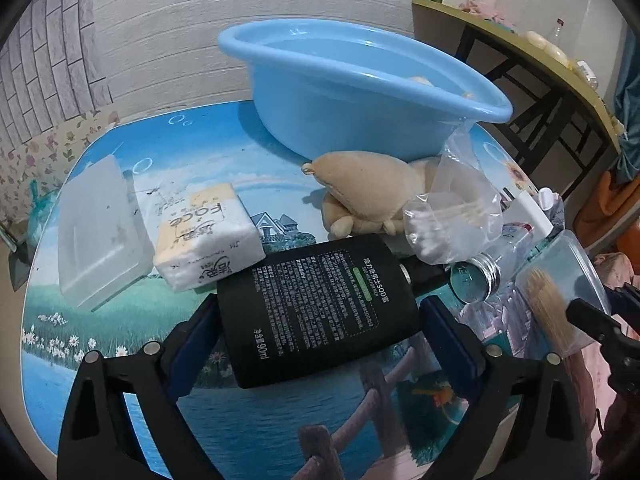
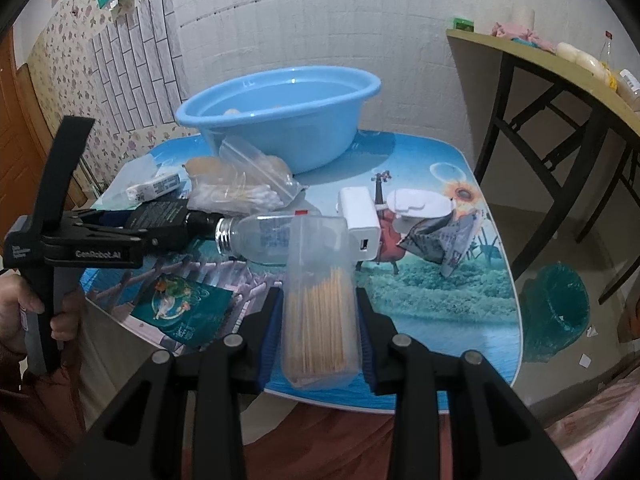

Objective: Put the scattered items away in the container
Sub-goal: 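Close the left gripper on the black shampoo bottle and lift it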

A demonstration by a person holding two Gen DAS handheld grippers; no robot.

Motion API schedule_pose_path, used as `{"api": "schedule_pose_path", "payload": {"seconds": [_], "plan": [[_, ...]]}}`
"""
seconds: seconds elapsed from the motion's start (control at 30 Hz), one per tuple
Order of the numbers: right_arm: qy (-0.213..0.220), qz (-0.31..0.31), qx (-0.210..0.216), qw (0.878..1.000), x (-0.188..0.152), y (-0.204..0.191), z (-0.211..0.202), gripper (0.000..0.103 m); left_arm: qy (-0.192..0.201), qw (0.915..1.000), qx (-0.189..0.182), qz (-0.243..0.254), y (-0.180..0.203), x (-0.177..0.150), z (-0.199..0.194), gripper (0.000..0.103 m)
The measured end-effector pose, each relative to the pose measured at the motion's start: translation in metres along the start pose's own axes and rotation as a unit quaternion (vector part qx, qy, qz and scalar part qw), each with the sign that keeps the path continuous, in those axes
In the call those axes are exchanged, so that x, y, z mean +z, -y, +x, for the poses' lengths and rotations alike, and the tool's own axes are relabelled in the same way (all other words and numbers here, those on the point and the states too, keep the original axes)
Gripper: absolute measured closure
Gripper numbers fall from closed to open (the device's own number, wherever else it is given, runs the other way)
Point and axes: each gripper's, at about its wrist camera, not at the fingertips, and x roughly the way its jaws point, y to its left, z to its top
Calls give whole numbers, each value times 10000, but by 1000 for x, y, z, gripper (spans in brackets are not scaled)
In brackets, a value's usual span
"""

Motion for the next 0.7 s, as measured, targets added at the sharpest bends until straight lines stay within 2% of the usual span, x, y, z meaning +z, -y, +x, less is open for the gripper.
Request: {"api": "schedule_pose_path", "payload": {"seconds": [0.43, 0.7], "plan": [[-60, 73, -30, 10000, 0, -3, 5, 71, -57, 9997, -168, 154, -15, -21, -22, 9], [-52, 66, -58, 9999, -1, -2, 3, 71, -97, 9999, 23, -50, -39, -42, -40, 9]]}}
